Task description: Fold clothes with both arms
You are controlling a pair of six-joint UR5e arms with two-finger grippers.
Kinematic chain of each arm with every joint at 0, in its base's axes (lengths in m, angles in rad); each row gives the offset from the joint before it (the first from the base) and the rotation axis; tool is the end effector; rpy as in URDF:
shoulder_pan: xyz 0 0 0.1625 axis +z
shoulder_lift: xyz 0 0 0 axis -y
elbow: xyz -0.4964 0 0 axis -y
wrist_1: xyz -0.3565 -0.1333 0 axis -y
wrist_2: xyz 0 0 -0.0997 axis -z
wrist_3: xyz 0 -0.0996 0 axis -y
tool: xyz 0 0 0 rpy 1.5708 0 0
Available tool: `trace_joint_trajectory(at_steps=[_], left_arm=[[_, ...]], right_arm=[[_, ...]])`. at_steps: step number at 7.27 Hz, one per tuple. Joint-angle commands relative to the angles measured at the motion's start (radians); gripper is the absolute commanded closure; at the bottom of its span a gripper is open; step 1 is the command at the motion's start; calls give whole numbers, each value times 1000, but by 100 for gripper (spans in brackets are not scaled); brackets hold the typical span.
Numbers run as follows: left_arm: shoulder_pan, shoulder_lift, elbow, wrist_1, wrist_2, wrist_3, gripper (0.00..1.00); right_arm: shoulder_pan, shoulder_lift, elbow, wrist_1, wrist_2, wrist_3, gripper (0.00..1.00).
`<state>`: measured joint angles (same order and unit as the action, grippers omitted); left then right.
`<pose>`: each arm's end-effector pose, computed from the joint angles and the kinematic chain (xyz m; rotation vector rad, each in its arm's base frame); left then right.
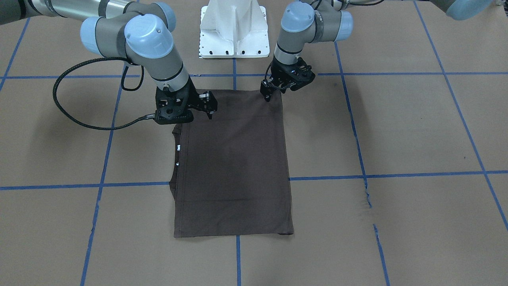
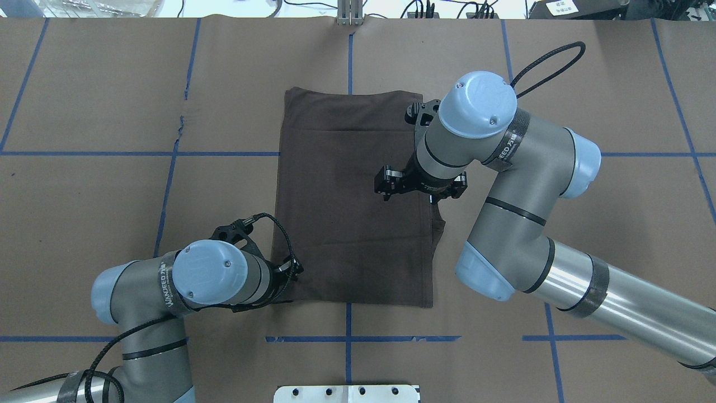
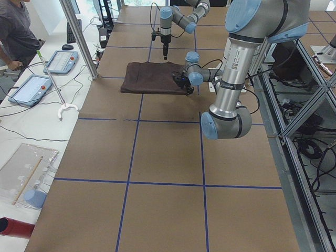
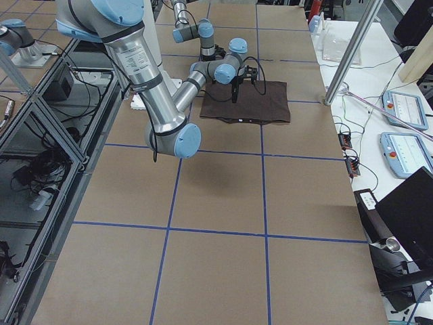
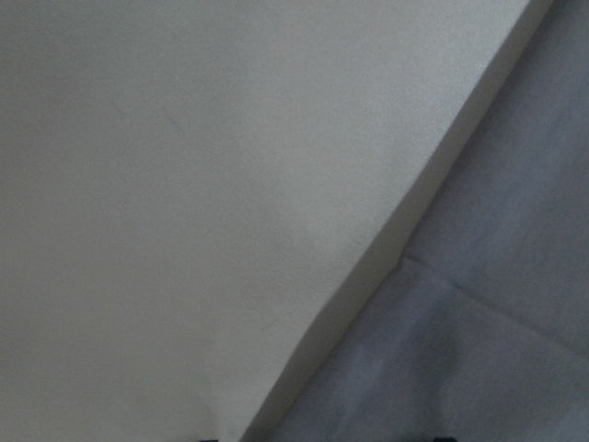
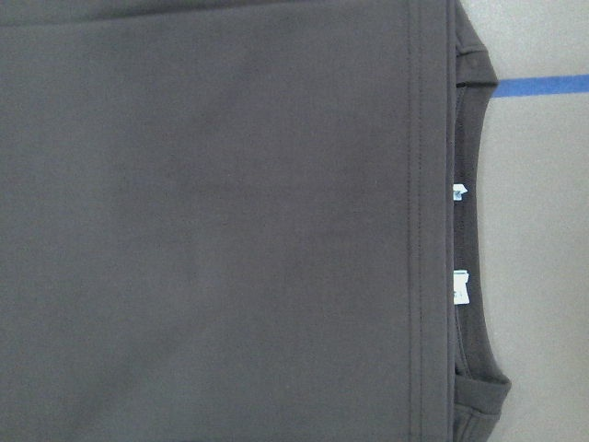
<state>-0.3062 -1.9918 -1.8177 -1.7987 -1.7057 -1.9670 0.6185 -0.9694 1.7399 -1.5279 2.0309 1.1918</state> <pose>0.5570 -0.3019 0.3786 -0.1685 0.9020 -0.5930 -0.4942 -0.4611 0.3124 0.0007 -0.9077 0.0358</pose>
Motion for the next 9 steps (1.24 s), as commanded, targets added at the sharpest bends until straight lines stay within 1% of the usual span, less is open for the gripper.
trace_joint_trajectory(at_steps=[1,4,5,6,9], left_arm=[[1,2,0,-1,0,0,40],[1,4,-3,1,-2,0,40],[1,5,-8,13,-2,0,37],[1,1,-12,18,-2,0,31],[10,-2,-12,32,-2,-1,31]], right_arm=[[1,0,0,0,0,-1,0],[3,-2,1,0,2,-1,0],[1,0,1,0,2,-1,0],[3,0,1,0,2,-1,0],[3,0,1,0,2,-1,0]])
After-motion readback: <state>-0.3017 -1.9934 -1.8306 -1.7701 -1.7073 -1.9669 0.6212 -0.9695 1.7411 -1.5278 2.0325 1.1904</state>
